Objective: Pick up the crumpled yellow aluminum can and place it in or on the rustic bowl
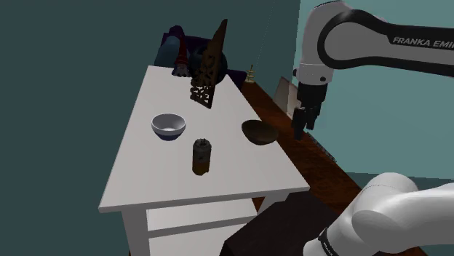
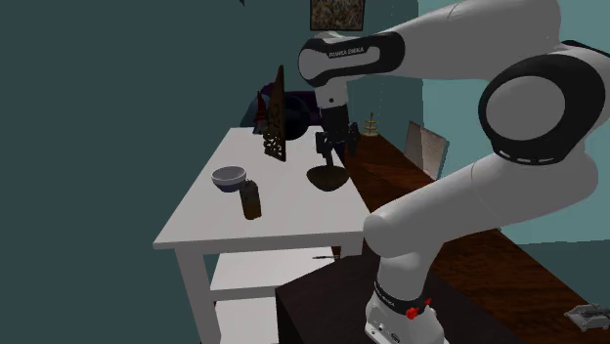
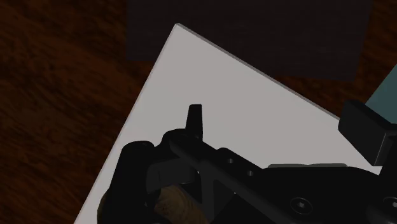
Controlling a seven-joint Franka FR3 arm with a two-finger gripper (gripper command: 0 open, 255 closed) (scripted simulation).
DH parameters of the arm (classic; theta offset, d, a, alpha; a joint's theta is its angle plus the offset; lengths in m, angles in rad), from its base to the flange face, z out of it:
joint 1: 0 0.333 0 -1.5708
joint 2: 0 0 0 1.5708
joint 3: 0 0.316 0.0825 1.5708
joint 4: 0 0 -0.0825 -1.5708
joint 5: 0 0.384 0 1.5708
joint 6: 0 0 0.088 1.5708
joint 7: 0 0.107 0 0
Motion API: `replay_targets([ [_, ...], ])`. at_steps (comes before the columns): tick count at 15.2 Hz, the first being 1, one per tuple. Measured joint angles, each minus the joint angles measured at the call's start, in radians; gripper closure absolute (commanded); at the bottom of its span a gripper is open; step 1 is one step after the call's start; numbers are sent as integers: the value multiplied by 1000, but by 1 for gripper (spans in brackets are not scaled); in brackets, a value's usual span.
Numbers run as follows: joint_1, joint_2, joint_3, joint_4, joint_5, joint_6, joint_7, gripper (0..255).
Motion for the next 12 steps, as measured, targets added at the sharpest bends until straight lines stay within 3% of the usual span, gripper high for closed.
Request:
replay_targets([
  [7,25,122,85,44,56,97,104,0],
  [12,38,283,162,116,79,206,203,0],
])
